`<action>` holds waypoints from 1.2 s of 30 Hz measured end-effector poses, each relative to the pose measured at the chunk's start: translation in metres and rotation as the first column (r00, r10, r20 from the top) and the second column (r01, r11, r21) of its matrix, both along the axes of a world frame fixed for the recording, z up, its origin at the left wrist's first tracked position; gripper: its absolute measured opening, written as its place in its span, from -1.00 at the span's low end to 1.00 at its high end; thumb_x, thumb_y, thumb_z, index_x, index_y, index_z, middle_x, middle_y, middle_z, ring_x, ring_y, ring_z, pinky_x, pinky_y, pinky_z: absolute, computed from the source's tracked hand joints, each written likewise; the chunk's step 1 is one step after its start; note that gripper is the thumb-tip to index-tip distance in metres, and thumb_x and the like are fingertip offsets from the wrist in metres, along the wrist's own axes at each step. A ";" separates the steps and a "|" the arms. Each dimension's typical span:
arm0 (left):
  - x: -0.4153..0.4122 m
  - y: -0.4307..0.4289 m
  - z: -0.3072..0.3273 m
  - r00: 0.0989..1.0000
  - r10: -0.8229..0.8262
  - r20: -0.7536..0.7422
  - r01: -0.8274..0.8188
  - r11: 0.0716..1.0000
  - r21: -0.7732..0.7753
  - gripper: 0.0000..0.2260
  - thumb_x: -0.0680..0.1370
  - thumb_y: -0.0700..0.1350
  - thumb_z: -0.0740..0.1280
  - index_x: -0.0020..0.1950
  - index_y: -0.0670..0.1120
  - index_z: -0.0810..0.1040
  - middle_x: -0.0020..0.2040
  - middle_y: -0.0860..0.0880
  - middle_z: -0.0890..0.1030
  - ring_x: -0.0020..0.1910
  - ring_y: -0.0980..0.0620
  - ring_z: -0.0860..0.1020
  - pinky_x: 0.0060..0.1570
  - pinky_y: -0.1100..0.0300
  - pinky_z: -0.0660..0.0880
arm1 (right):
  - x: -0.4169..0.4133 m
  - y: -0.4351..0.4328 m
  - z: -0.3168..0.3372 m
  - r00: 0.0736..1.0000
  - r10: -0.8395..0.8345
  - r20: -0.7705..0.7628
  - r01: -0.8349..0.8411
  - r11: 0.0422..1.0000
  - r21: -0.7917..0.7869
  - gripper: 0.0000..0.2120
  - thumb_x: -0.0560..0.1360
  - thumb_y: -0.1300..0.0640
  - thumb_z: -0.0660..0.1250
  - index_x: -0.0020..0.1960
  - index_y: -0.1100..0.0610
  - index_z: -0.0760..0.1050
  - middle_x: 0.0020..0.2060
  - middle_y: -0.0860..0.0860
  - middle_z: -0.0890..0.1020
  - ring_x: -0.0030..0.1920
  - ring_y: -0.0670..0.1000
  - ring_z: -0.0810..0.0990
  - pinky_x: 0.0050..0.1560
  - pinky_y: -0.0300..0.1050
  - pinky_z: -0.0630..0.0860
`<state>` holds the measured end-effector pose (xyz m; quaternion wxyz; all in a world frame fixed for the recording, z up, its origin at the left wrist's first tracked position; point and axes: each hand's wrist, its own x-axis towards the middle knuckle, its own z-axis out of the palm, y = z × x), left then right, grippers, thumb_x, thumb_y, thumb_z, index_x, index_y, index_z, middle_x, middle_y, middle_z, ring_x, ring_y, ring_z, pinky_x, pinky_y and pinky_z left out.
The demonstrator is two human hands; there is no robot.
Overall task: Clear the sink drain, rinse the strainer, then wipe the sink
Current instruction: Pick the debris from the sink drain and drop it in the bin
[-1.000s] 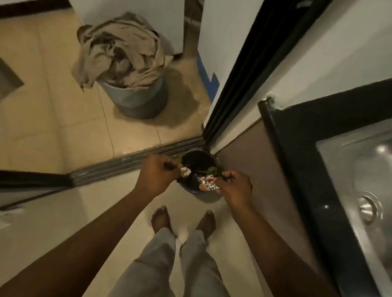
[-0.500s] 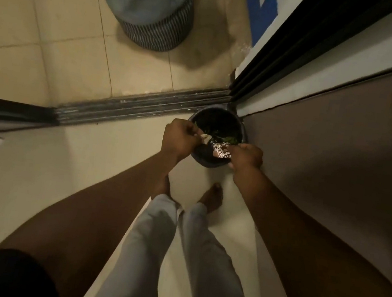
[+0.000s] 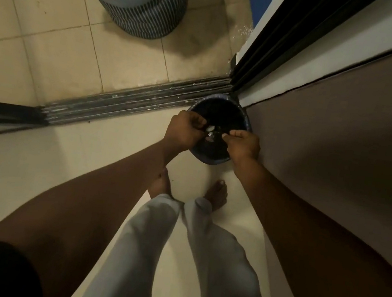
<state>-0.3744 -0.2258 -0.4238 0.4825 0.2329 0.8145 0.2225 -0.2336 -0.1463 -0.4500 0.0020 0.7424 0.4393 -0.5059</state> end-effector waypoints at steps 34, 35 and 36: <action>0.046 -0.040 0.493 0.982 -0.188 0.033 0.129 0.781 0.610 -0.84 0.58 -0.09 0.47 0.15 -0.02 0.73 0.00 0.04 0.77 0.04 0.06 0.73 0.19 -0.10 0.66 | 0.052 -0.100 0.513 0.859 -0.007 -0.512 0.335 0.764 0.551 -0.90 0.56 0.19 0.47 0.04 0.04 0.71 -0.14 -0.10 0.77 -0.09 -0.15 0.75 -0.01 -0.22 0.67; 0.052 -0.038 0.500 0.976 -0.214 0.034 0.147 0.770 0.620 -0.84 0.58 -0.09 0.47 0.15 -0.01 0.73 0.02 0.04 0.77 0.06 0.07 0.73 0.21 -0.10 0.66 | 0.059 -0.101 0.522 0.845 -0.025 -0.534 0.369 0.750 0.549 -0.90 0.56 0.20 0.47 0.04 0.05 0.70 -0.13 -0.09 0.77 -0.08 -0.13 0.75 0.00 -0.19 0.68; 0.058 -0.035 0.507 0.971 -0.238 0.035 0.164 0.762 0.626 -0.84 0.58 -0.09 0.48 0.15 0.00 0.72 0.03 0.04 0.77 0.08 0.07 0.73 0.22 -0.10 0.65 | 0.067 -0.101 0.530 0.836 -0.042 -0.547 0.398 0.733 0.551 -0.90 0.56 0.21 0.47 0.04 0.05 0.70 -0.13 -0.08 0.77 -0.07 -0.11 0.75 0.02 -0.14 0.69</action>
